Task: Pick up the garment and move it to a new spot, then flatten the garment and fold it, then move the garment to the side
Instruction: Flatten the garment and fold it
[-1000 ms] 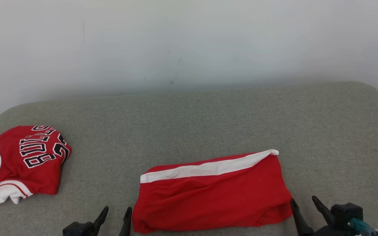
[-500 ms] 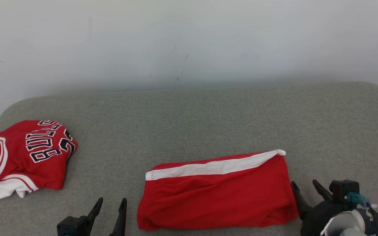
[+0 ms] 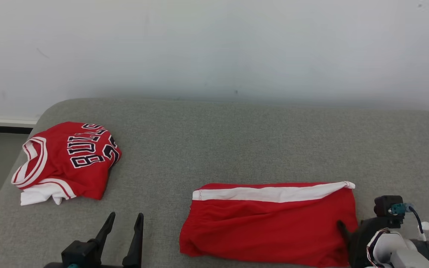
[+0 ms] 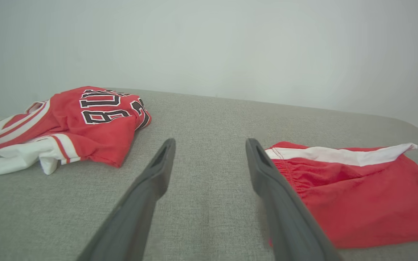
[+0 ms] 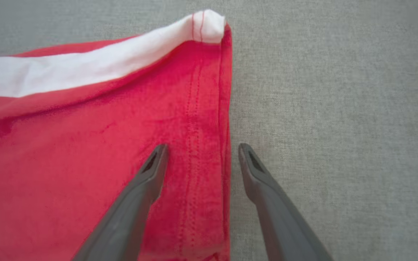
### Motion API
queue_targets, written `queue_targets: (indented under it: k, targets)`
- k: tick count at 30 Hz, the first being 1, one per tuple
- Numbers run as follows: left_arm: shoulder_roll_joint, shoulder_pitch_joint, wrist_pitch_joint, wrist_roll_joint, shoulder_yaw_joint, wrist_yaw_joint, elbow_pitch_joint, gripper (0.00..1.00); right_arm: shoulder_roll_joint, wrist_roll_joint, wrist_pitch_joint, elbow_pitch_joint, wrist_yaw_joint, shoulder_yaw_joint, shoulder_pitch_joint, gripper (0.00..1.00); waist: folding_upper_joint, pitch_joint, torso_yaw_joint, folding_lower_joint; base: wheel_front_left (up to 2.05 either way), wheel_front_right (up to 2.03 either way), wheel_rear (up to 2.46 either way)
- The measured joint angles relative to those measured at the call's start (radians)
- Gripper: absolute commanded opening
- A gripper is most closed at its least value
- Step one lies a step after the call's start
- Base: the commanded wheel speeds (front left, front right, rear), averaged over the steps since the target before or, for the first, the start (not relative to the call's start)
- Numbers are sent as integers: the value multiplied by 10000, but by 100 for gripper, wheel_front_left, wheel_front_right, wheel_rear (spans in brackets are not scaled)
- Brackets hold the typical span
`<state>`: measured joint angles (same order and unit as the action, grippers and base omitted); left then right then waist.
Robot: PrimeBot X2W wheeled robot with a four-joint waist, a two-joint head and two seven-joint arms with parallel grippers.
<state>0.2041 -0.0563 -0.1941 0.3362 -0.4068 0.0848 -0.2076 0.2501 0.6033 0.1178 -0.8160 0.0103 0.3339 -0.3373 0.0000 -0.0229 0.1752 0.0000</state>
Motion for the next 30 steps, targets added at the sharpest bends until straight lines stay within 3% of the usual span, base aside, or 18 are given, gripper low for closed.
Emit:
queue_targets:
  k: [6,7,8,9,10,19,26,30]
  targets:
    - [4,108,2,0,13,33,92,100,-12,217,844,-857,113,-8,-269,99,0,-58,277,0,0,0,0]
    - [21,132,2,0,33,35,96,100,-13,228,897,-924,134,-23,-314,93,0,-64,301,-1,0,0,0]
    - [48,151,2,0,61,42,104,100,-25,270,966,-976,161,-19,-369,47,0,-68,321,-1,0,0,0]
    - [58,175,2,0,86,44,117,100,-33,295,1047,-1039,184,-2,-424,11,0,-74,331,-1,0,0,0]
    - [67,226,2,2,111,44,144,100,-52,307,1118,-1106,267,4,-451,0,0,-77,335,0,0,0,0]
    - [127,518,2,54,309,119,265,100,-69,491,1166,-1344,487,-94,-726,0,0,-59,217,-1,0,0,0]
    - [125,575,2,67,368,132,320,100,1068,474,874,-1553,522,-393,-891,0,0,-45,-87,0,0,0,0]
    - [119,578,4,79,376,201,324,100,815,669,752,-1346,752,-462,-982,0,0,-51,-269,0,0,0,0]
